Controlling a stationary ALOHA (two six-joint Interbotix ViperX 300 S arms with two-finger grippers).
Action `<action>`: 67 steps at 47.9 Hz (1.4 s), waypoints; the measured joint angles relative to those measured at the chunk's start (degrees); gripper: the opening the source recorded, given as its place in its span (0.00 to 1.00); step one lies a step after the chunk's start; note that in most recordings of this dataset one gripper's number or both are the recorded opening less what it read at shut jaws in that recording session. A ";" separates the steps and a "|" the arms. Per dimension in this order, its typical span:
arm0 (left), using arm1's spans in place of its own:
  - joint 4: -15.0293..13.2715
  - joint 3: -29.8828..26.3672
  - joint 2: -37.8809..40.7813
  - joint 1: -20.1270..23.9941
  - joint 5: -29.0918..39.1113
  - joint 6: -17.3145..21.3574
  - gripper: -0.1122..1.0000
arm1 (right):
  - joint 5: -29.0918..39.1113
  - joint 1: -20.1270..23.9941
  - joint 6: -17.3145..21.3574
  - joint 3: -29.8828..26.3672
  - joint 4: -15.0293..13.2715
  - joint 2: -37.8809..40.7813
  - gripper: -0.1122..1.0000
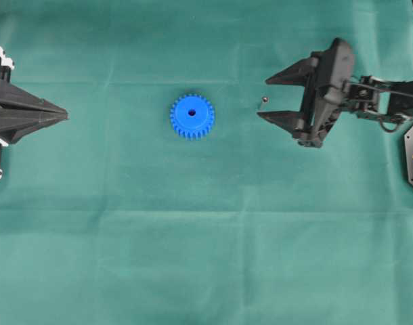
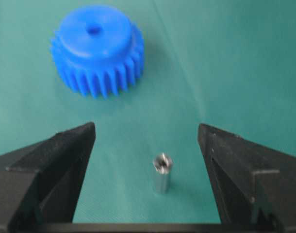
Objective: Insert the shaft placed at a random location into the center hole of the medium gear at another random location.
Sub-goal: 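Lower the right gripper over the silver shaft and close on it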
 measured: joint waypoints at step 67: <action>0.09 0.00 0.00 0.18 0.18 0.00 0.10 | -0.62 -0.35 0.00 -1.14 1.23 0.79 0.22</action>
